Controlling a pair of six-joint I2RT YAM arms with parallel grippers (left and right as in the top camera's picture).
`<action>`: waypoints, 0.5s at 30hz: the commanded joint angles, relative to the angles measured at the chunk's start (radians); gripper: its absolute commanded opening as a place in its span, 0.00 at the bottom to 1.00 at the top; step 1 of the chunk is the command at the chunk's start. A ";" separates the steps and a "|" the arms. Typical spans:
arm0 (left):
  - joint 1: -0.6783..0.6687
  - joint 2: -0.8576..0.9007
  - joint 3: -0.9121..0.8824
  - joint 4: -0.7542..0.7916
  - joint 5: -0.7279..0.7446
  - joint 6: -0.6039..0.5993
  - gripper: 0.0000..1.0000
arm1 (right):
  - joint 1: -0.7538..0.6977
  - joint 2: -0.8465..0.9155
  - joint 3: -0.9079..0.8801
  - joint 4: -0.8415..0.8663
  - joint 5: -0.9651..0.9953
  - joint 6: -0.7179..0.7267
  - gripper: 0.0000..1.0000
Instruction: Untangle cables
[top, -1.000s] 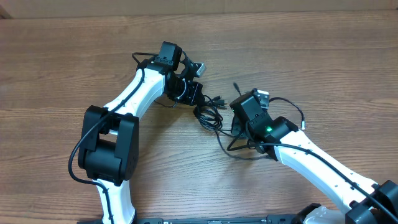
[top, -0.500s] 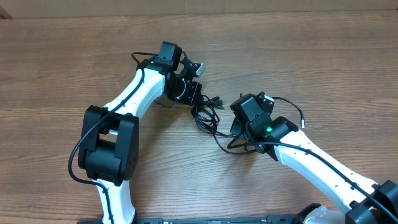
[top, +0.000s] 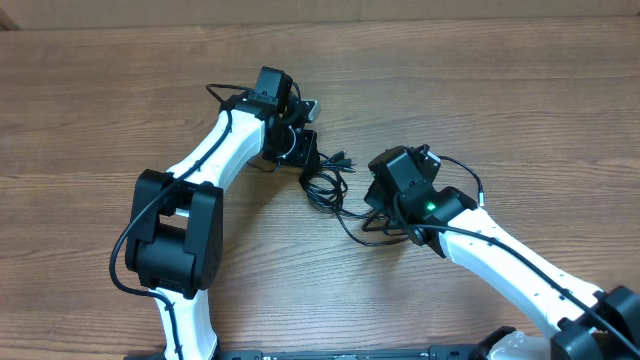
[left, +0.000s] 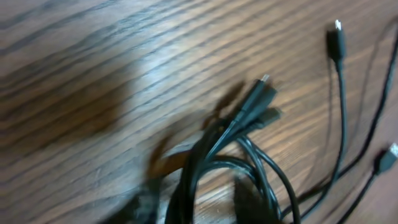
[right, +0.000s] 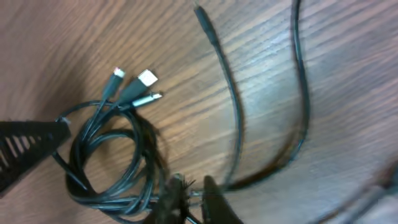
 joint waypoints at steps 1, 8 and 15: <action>0.004 -0.026 0.022 -0.010 -0.074 -0.023 0.54 | 0.003 0.061 -0.001 0.064 0.002 0.000 0.06; 0.004 -0.026 0.022 -0.010 -0.077 -0.023 0.64 | -0.007 0.138 -0.001 0.172 0.003 0.000 0.07; 0.004 -0.026 0.022 -0.010 -0.075 -0.023 0.59 | -0.075 0.222 -0.001 0.236 -0.045 0.004 0.06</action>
